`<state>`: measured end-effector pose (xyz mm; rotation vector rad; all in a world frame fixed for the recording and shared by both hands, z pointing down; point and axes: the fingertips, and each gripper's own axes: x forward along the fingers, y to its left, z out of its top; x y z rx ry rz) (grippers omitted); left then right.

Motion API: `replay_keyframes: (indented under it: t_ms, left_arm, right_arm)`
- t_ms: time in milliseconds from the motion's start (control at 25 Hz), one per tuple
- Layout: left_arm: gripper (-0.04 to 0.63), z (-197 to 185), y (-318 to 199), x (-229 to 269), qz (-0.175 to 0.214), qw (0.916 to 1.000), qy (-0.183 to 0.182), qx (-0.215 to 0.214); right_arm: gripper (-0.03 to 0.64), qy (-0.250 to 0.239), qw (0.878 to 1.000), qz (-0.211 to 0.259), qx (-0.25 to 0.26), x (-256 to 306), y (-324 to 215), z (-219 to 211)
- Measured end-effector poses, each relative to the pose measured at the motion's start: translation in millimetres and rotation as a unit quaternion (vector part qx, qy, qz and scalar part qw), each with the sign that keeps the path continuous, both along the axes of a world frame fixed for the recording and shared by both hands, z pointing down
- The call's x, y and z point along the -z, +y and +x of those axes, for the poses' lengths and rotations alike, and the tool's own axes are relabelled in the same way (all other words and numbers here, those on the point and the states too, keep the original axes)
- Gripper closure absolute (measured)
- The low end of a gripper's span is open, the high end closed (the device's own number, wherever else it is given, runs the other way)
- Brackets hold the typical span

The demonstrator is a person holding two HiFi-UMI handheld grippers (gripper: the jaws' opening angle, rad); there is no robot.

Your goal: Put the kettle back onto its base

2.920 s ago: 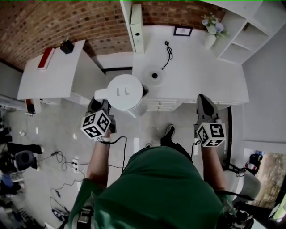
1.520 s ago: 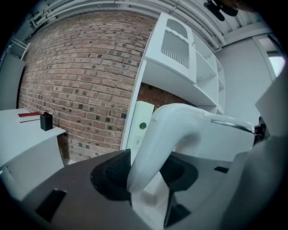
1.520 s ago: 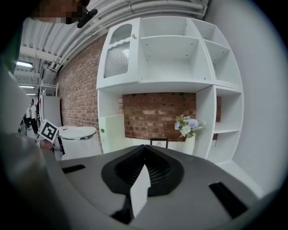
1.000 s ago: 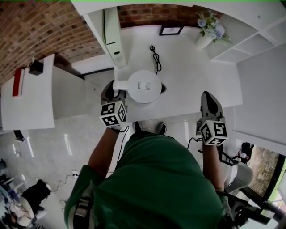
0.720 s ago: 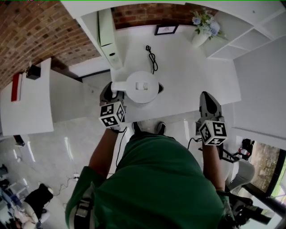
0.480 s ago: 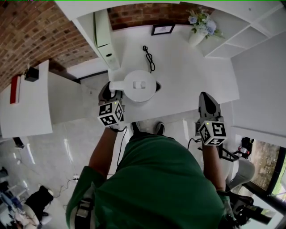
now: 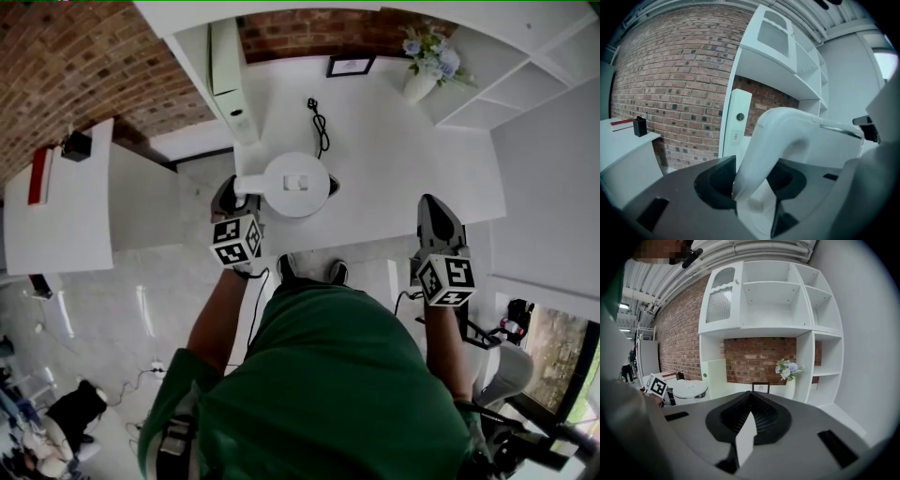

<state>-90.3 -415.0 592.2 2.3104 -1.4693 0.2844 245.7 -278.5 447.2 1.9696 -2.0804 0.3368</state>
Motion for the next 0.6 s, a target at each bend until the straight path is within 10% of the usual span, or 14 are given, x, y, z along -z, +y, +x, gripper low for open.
replay_keyframes:
  t_ms: [280,600]
  left_arm:
    - [0.399,-9.0,4.7,-11.7,-0.011,0.9998,-0.002,0.015]
    - [0.379,-13.4,48.5,-37.9,-0.106,0.9869,-0.119,0.027]
  right_arm:
    - [0.595,-0.009,1.000,0.005,0.007,-2.3,2.1,6.7]
    - [0.595,-0.032,0.999,0.017,0.034,-2.4,-6.7,-1.3]
